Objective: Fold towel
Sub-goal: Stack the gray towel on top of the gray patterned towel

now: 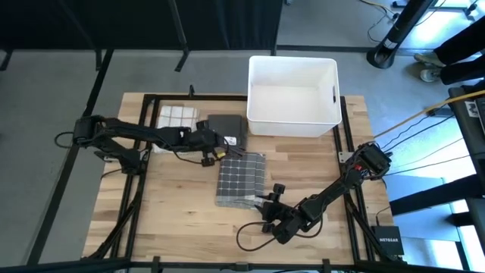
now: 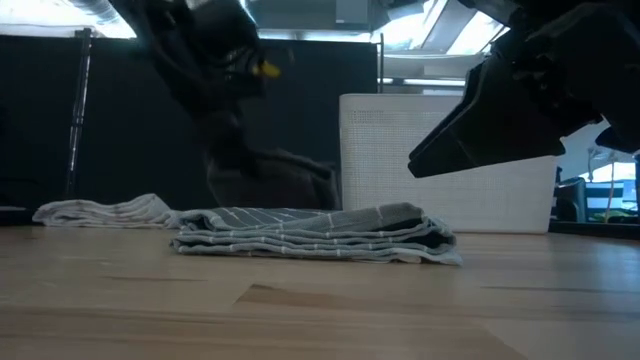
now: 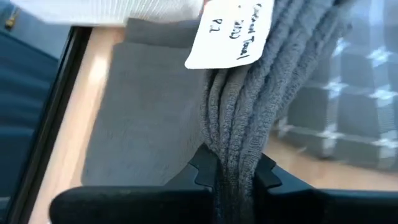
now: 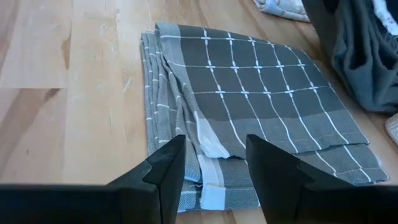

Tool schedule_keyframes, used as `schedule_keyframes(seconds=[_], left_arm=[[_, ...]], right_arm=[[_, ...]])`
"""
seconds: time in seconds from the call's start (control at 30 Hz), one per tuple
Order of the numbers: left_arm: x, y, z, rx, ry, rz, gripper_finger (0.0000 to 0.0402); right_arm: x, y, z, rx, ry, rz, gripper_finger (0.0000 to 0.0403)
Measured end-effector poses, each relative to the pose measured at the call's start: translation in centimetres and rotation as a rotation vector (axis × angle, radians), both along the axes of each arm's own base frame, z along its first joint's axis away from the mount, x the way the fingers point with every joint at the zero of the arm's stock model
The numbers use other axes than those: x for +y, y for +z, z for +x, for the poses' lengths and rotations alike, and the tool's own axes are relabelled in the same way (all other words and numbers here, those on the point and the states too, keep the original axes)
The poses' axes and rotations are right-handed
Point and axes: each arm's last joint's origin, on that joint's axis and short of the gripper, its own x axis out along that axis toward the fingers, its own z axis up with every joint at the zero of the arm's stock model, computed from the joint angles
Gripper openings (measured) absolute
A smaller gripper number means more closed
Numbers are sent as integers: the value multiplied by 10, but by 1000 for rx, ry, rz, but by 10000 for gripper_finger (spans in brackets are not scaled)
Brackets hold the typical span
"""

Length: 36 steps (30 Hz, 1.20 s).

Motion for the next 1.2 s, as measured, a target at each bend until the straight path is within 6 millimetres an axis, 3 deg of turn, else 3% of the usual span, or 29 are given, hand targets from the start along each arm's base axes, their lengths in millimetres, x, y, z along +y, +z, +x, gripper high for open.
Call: schedule_keyframes(seconds=[0.2, 0.43, 0.97, 1.2], left_arm=[[-25, 19, 7, -90, -44, -82, 29], [-46, 28, 13, -153, -65, -150, 27], [-100, 43, 14, -188, -269, -158, 31], [-112, 49, 16, -250, -299, -89, 32]], right_arm=[[0, 0, 0, 1, 0, 0, 172], [0, 0, 0, 1, 0, 11, 172], [0, 0, 0, 6, 4, 24, 172], [-10, -2, 7, 37, -14, 92, 172]])
